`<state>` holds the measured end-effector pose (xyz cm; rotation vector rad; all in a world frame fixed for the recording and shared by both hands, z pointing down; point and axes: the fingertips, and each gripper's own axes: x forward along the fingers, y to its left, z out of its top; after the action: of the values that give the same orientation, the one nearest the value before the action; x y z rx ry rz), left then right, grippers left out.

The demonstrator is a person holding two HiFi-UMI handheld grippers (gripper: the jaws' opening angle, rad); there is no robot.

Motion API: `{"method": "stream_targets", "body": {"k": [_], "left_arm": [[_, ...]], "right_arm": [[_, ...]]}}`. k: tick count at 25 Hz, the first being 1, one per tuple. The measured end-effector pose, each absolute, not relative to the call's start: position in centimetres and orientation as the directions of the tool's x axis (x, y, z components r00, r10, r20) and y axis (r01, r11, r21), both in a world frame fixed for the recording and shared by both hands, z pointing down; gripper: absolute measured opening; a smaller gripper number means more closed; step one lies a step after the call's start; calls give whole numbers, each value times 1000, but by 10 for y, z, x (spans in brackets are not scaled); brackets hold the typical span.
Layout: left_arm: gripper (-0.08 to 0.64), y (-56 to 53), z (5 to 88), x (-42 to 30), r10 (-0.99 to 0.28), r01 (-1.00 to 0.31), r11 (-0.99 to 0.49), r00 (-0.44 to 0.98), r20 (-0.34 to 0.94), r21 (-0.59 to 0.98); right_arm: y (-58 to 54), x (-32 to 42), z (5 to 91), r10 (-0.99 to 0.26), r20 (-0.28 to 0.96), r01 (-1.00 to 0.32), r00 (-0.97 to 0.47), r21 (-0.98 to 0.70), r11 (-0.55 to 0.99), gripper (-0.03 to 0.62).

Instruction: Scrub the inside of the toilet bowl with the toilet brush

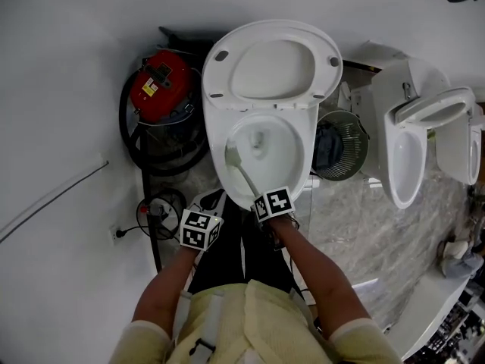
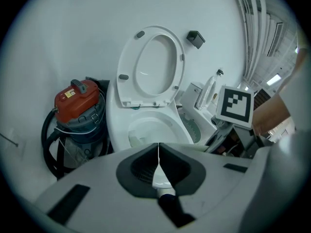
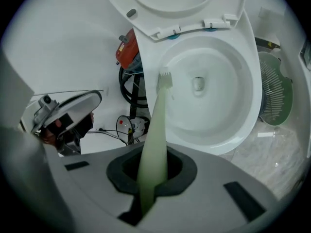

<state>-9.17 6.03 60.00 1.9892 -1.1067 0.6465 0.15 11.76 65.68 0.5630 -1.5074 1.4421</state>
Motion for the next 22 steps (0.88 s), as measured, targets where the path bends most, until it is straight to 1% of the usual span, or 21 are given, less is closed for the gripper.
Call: {"method": "stream_targets", "body": {"k": [12, 22], "left_arm": [[12, 46, 590, -97, -468, -857, -368, 506, 724, 360], [12, 24, 578, -85, -457, -836, -421, 530, 714, 352]], "right_arm": [[73, -1, 659, 206, 858, -853, -471, -502, 144, 21], [45, 9, 657, 124, 863, -859, -490, -502, 99, 20]]}}
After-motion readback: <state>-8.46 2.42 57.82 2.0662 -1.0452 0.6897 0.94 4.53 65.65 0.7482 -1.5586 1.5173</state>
